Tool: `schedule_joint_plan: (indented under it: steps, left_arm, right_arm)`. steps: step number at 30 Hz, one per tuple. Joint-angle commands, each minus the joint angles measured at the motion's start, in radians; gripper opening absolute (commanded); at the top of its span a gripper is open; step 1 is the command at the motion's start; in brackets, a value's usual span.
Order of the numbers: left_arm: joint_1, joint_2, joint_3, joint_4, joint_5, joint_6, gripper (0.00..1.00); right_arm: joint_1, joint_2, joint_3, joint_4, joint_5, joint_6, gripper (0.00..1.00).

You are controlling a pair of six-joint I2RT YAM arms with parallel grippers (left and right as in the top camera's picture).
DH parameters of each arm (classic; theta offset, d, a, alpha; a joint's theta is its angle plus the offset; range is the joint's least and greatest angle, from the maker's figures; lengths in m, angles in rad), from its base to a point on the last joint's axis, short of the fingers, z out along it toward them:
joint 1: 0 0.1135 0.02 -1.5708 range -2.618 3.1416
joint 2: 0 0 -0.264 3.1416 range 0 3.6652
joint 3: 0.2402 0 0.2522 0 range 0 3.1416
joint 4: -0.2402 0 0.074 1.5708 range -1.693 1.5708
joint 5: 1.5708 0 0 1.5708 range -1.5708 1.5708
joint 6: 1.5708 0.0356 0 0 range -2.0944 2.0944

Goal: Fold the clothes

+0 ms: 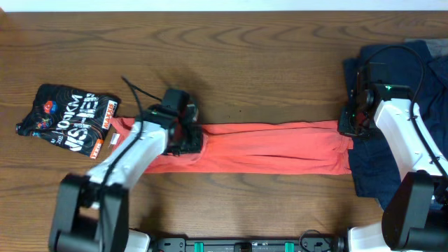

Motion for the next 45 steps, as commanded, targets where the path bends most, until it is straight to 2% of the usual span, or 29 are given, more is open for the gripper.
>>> schedule_joint_plan:
  steps: [1,4,7,17,27,32,38,41,45]
  left_arm:
    - [0.048,-0.116,0.046,-0.006,-0.09,-0.028,0.34]
    - [0.095,-0.17,0.046,-0.001,-0.172,-0.071,0.34]
    - [0.13,-0.162,0.041,-0.001,-0.185,-0.072,0.34]
    - [0.231,0.04,0.017,-0.045,-0.301,-0.08,0.33]
    - [0.436,0.057,0.008,-0.087,-0.307,-0.113,0.32]
    - [0.452,0.058,-0.044,-0.044,-0.307,-0.113,0.33]
    - [0.456,0.058,-0.116,0.008,-0.354,-0.113,0.39]
    - [0.456,0.056,-0.116,0.011,-0.444,-0.113,0.41]
    - [0.455,0.031,-0.071,0.001,-0.441,-0.112,0.47]
  right_arm:
    - [-0.002,-0.018,0.0,-0.001,-0.003,-0.012,0.12]
    - [-0.002,-0.018,0.0,-0.001,-0.003,-0.012,0.12]
    - [-0.002,-0.018,0.0,0.001,-0.003,-0.012,0.12]
    - [-0.002,-0.018,0.0,-0.001,-0.003,-0.02,0.12]
    - [-0.002,-0.018,0.0,0.003,-0.004,-0.019,0.12]
    - [-0.002,-0.018,0.0,0.002,-0.004,-0.019,0.12]
    - [-0.002,-0.018,0.0,-0.002,-0.004,-0.019,0.12]
    - [-0.002,-0.018,0.0,-0.002,-0.004,-0.019,0.12]
    - [-0.002,-0.018,0.0,-0.001,-0.004,-0.019,0.12]
